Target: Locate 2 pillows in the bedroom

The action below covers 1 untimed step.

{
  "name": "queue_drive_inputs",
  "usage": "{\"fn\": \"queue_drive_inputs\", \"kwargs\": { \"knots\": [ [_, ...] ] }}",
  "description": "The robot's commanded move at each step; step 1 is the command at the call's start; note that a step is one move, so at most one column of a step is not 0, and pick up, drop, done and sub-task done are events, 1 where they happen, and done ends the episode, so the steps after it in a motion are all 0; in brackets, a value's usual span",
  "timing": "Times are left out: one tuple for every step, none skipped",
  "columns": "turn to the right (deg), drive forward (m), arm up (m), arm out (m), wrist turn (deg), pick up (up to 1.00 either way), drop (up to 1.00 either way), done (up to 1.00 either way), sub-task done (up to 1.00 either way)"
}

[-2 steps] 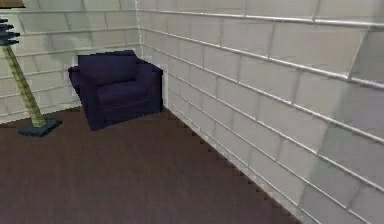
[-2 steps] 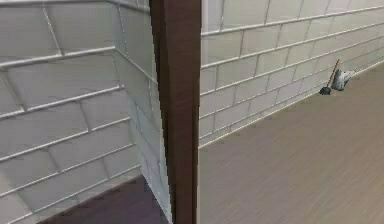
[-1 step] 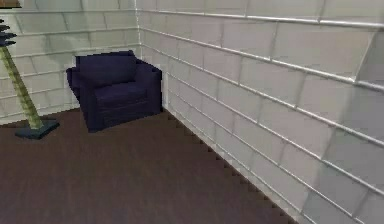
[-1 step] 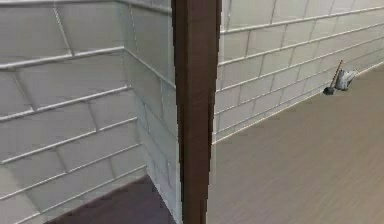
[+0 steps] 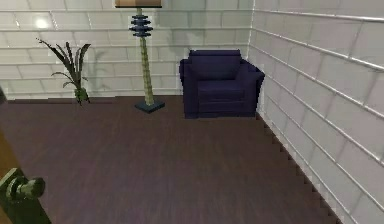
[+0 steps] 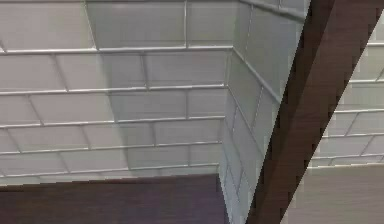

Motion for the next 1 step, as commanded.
{"fn": "queue_drive_inputs", "kwargs": {
  "knots": [
    [-3.0,0.0,0.0,0.0,0.0,0.0,0.0,0.0,0.0]
  ]
}}
